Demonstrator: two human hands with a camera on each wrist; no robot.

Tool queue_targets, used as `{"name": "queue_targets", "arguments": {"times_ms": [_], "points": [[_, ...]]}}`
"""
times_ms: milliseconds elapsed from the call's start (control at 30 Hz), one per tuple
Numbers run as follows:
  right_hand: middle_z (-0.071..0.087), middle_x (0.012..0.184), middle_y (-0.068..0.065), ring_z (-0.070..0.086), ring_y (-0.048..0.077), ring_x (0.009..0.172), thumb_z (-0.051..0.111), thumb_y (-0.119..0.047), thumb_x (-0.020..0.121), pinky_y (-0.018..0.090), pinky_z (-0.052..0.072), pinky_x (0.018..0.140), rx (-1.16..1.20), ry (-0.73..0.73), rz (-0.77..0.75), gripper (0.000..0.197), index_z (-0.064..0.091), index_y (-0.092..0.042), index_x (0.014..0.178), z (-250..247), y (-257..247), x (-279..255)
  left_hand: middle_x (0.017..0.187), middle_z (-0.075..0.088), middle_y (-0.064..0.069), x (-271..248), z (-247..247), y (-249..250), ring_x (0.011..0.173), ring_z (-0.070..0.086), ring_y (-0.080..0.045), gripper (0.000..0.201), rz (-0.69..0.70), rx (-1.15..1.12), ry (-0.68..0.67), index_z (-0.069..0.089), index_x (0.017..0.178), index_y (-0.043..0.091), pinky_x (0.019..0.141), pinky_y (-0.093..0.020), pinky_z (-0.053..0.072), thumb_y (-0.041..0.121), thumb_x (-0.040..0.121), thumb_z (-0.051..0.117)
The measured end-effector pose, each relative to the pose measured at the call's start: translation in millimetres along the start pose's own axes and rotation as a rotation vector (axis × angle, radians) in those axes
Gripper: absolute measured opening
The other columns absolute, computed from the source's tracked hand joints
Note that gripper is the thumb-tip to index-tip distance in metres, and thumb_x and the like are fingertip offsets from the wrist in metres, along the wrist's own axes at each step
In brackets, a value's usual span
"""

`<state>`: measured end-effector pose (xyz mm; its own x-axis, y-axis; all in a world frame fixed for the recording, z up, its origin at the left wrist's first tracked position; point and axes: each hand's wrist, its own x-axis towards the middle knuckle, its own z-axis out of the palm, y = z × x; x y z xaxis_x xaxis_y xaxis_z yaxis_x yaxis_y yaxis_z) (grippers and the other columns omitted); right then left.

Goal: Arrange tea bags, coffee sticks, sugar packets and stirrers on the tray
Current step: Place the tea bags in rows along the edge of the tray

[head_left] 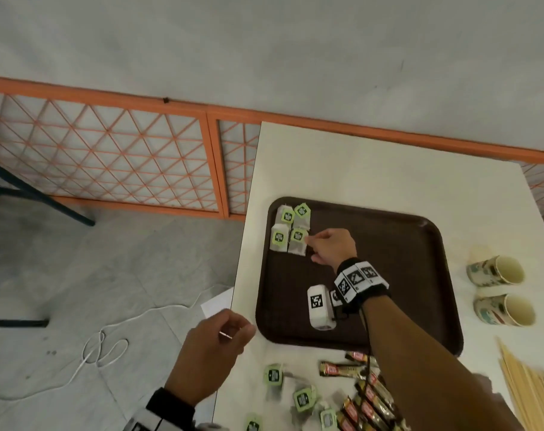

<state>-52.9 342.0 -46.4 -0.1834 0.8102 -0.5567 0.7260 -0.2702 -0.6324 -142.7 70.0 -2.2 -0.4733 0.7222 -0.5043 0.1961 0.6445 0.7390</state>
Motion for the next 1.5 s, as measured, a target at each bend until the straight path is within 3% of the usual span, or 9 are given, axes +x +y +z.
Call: {"name": "queue_targets", "arguments": {"times_ms": [200,267,400,600,733,1000,1167,1300,1500], "points": [[0.069,0.078,-0.005,0.065,0.01,0.073,0.072,-0.032,0.086,0.027,0.055,0.07,-0.306,-0.067,-0.289,0.01,0.069,-0.024,0.08,-42,32,-76,0.077,0.07,0.008,-8,19,2,0.067,0.067,-0.005,0.006,0.066,0.008,-0.068,0.066,0.086,0.024,0.062,-0.014,0.051,0.028,0.091,0.065],[0.068,0.074,-0.006,0.062,0.005,0.068,0.071,-0.032,0.087,0.02,0.051,0.064,-0.411,-0.176,-0.362,0.01,0.068,-0.025,0.08,-53,50,-117,0.078,0.069,0.009,-10,30,-5,0.068,0.066,-0.007,0.007,0.075,0.096,-0.078,0.064,0.085,0.022,0.07,-0.023,0.055,0.026,0.091,0.065],[0.071,0.084,-0.007,0.065,0.006,0.073,0.065,-0.027,0.092,0.027,0.057,0.074,-0.608,-0.42,-0.371,0.009,0.07,-0.02,0.088,-44,96,-168,0.083,0.064,0.013,-19,59,-25,0.083,0.064,-0.016,0.01,0.019,0.344,-0.049,0.057,0.084,0.034,0.077,-0.039,0.056,0.028,0.092,0.06],[0.053,0.116,0.001,0.058,0.024,0.104,0.061,-0.031,0.088,0.038,0.051,0.086,-0.809,-0.441,-0.49,0.031,0.056,-0.024,0.118,2,144,-179,0.119,0.049,-0.001,-30,93,-27,0.111,0.056,-0.026,0.05,0.004,0.579,-0.139,0.045,0.136,0.04,0.094,-0.043,0.049,0.016,0.093,0.051],[0.049,0.116,0.003,0.056,0.027,0.105,0.066,-0.027,0.083,0.041,0.053,0.085,-0.775,-0.39,-0.514,0.04,0.049,-0.021,0.12,14,157,-181,0.121,0.045,-0.003,-31,103,-22,0.108,0.056,-0.032,0.058,0.023,0.651,-0.151,0.042,0.136,0.04,0.093,-0.045,0.049,0.01,0.088,0.056],[0.057,0.105,0.006,0.054,0.024,0.105,0.073,-0.032,0.081,0.035,0.047,0.089,-0.737,-0.41,-0.486,0.026,0.062,-0.014,0.096,16,151,-169,0.117,0.046,-0.007,-28,109,-16,0.102,0.06,-0.036,0.047,-0.002,0.672,-0.11,0.047,0.115,0.022,0.09,-0.047,0.05,0.032,0.079,0.075],[0.073,0.081,0.003,0.066,0.015,0.076,0.078,-0.034,0.077,0.028,0.051,0.069,-0.465,-0.391,-0.415,0.024,0.078,-0.013,0.089,-11,142,-154,0.111,0.049,-0.006,-28,106,-21,0.097,0.061,-0.035,0.023,0.019,0.585,-0.03,0.054,0.105,0.022,0.086,-0.043,0.052,0.017,0.083,0.061],[0.07,0.072,0.0,0.057,0.007,0.052,0.078,-0.029,0.081,0.022,0.048,0.051,-0.174,-0.432,-0.273,0.021,0.076,-0.01,0.089,-23,146,-149,0.112,0.057,-0.009,-25,106,-28,0.102,0.058,-0.031,0.016,0.035,0.489,0.006,0.06,0.101,0.014,0.087,-0.035,0.048,0.016,0.085,0.061],[0.055,0.065,0.0,0.045,0.009,0.053,0.07,-0.018,0.09,0.022,0.037,0.05,0.148,-0.506,-0.15,0.021,0.069,0.001,0.1,-45,137,-166,0.097,0.068,-0.006,-30,101,-32,0.092,0.062,-0.026,0.011,0.062,0.304,0.033,0.063,0.092,0.013,0.075,-0.026,0.044,0.019,0.084,0.066]]}}
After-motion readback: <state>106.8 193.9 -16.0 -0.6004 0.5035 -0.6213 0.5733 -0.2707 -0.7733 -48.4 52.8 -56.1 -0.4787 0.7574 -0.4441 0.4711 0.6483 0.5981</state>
